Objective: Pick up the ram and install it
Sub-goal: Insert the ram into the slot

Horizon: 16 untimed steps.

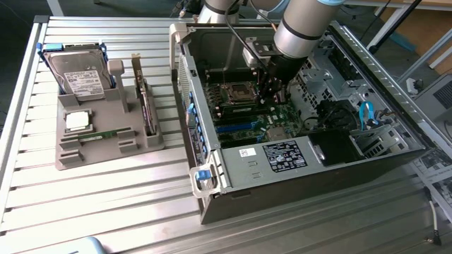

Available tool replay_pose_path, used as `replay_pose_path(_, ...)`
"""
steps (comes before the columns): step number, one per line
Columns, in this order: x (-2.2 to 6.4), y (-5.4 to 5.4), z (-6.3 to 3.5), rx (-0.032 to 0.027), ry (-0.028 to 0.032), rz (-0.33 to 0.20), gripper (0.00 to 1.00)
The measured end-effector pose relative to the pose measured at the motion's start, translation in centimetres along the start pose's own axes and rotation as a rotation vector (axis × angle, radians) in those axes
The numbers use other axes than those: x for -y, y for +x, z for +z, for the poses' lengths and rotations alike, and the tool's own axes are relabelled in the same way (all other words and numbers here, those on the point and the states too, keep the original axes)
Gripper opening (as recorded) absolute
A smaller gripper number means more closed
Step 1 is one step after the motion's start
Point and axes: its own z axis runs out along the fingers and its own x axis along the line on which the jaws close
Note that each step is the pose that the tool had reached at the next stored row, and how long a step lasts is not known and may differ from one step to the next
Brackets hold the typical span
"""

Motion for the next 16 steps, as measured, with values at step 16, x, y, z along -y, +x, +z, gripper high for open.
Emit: replay_pose_path(16,-0.02,0.01,0.22,0.0002,0.0012,0.004,0.12)
